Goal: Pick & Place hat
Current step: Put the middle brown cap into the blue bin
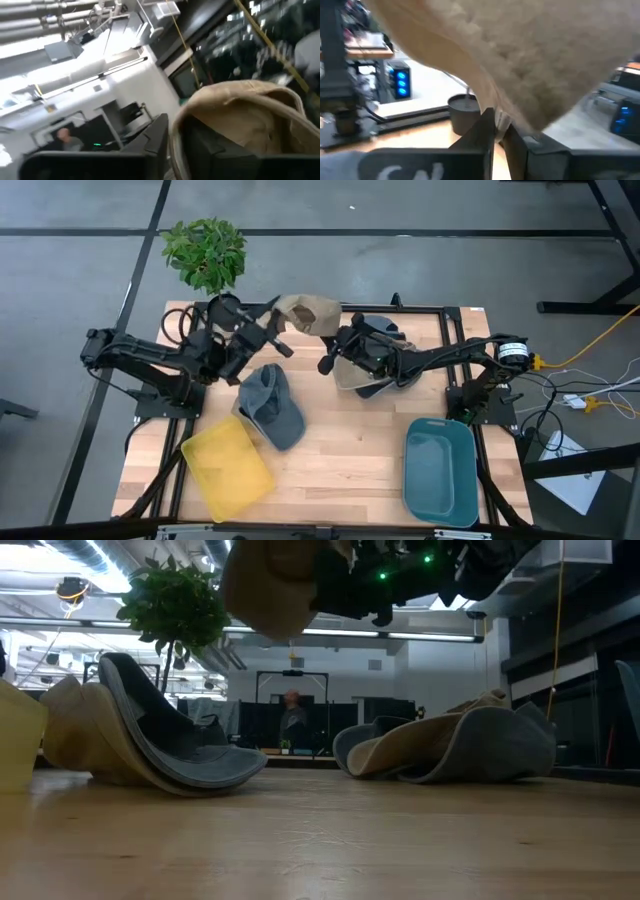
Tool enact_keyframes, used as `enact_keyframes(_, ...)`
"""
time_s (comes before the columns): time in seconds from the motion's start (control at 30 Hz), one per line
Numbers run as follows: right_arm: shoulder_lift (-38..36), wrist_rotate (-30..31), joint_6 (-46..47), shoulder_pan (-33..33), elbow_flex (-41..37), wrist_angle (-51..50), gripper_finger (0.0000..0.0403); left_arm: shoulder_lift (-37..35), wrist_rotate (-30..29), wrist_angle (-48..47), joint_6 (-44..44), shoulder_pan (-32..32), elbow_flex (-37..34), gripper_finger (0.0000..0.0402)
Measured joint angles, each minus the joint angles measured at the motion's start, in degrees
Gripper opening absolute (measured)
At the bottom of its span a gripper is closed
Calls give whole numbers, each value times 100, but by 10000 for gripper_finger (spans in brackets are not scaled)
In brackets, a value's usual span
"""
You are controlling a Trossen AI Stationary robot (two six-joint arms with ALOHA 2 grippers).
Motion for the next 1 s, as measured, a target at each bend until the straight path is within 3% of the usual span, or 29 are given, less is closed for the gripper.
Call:
enact_keyframes(0.2,0,786,-450,2,0,-162,15,-261,-503,66,973,-701,0,140)
enact_keyframes(0.47,-15,1636,-1357,17,7,31,24,-754,-1461,-29,1075,-1325,-7,218)
enact_keyframes(0.67,-15,1981,-1999,17,7,332,16,-853,-2073,-133,1218,-1652,-7,230)
enact_keyframes(1.0,15,3128,-2526,-71,-20,501,18,-874,-1934,-72,1003,-2576,9,230)
